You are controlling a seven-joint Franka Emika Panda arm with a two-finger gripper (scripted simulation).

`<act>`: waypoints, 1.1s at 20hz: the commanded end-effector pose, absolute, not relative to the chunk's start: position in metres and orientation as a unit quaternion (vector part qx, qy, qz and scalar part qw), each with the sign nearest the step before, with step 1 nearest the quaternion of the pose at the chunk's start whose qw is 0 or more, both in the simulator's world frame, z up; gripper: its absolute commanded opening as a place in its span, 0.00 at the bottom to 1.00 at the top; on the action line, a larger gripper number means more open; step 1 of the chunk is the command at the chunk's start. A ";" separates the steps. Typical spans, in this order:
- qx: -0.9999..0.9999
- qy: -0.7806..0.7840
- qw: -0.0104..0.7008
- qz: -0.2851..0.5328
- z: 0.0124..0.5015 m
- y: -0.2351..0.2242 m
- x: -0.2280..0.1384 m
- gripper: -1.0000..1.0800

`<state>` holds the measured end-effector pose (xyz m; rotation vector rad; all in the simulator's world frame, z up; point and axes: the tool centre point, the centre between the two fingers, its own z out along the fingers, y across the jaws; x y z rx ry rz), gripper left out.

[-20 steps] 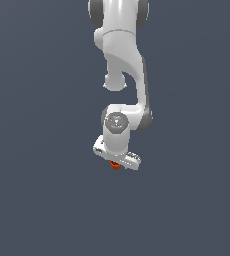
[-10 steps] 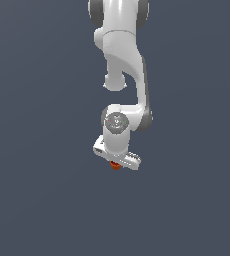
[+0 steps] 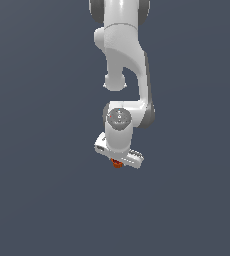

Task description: Pick up the object and move it to a goal position.

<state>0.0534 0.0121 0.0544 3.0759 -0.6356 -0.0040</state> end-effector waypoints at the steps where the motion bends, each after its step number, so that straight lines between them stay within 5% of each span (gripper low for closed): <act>1: 0.979 -0.202 0.000 0.000 0.068 0.018 0.053 0.00; 22: 0.979 -0.203 0.001 0.000 0.287 0.105 0.042 0.00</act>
